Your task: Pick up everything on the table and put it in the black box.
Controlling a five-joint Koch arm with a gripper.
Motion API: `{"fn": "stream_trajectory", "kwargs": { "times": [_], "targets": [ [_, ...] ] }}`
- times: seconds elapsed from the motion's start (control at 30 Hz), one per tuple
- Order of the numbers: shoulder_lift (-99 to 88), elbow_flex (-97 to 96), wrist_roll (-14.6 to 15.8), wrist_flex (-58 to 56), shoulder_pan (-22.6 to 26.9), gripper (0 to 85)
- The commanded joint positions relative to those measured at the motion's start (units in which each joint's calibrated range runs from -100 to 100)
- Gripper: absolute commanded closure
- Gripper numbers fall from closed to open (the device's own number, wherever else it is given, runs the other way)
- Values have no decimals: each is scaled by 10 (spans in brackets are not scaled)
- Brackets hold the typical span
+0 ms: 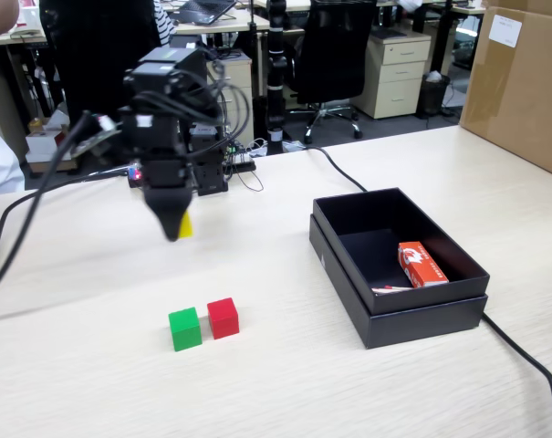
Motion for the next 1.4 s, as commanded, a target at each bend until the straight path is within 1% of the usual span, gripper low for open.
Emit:
{"fn": "stream_trajectory", "kwargs": {
  "times": [0.0, 0.03, 0.13, 0.2, 0.3, 0.37, 0.47, 0.57, 0.67, 0.73, 0.77, 0.93, 1.13, 1.2, 1.27, 1.33, 1.37],
  "targets": [
    [-145, -26, 63, -5, 84, 846],
    [-156, -29, 78, -5, 109, 846],
    [-154, -16, 103, -3, 155, 846],
    [-125, 13, 117, -1, 181, 846],
    [-32, 95, 127, 0, 207, 846],
    [15, 132, 129, 0, 211, 846],
    [139, 224, 130, 2, 217, 846],
    [242, 266, 130, 28, 223, 846],
    [358, 329, 141, 29, 226, 846],
    [388, 345, 144, 30, 228, 846],
    [461, 381, 152, 31, 233, 846],
    [539, 394, 169, 31, 243, 846],
    [577, 388, 177, 31, 250, 843],
    [585, 381, 177, 31, 253, 751],
    [586, 372, 177, 31, 255, 722],
    [586, 362, 177, 31, 256, 640],
    [584, 359, 177, 31, 256, 573]
  ]
}}
